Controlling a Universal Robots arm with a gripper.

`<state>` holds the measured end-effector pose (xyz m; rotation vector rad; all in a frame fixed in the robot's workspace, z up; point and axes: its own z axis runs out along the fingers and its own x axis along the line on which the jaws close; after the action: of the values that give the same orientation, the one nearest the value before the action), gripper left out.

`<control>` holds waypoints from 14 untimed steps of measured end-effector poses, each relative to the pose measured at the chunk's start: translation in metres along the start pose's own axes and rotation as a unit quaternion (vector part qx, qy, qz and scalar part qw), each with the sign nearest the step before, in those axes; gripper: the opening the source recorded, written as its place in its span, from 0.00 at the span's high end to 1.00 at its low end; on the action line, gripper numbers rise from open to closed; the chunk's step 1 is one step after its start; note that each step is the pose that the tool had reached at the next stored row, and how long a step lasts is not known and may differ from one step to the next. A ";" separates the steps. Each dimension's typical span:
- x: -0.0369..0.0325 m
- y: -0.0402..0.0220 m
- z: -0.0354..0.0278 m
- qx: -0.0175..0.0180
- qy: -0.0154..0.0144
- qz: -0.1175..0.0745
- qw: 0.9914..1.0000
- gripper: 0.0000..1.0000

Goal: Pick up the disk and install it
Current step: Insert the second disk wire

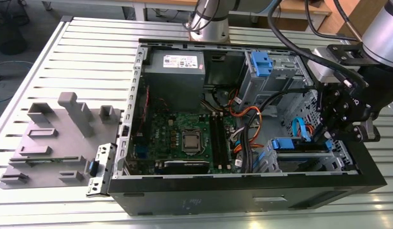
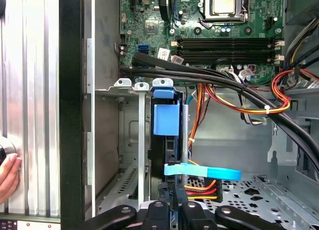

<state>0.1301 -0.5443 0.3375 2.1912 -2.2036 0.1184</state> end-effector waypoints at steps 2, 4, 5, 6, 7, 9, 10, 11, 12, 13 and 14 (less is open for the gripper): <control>-0.0010 0.0001 0.0000 0.000 0.000 0.000 1.000 0.84; -0.0011 0.0001 0.0000 0.000 0.000 0.000 1.000 0.84; -0.0011 0.0001 0.0002 0.000 0.001 0.000 1.000 0.84; -0.0011 0.0001 0.0001 0.000 0.002 0.000 1.000 0.84; -0.0011 0.0001 0.0001 0.000 0.003 0.000 1.000 0.84; -0.0011 0.0001 0.0000 0.000 0.005 0.000 1.000 0.84; -0.0011 0.0001 0.0000 0.000 0.006 0.000 1.000 0.84; -0.0009 0.0001 -0.0001 0.000 0.006 0.000 1.000 0.84; -0.0009 0.0001 -0.0001 0.000 0.007 0.000 1.000 0.84; -0.0009 0.0001 0.0000 0.000 0.007 0.000 1.000 0.84; -0.0009 0.0001 0.0000 0.000 0.007 0.000 1.000 0.84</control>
<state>0.1300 -0.5434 0.3374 2.1843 -2.1962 0.1334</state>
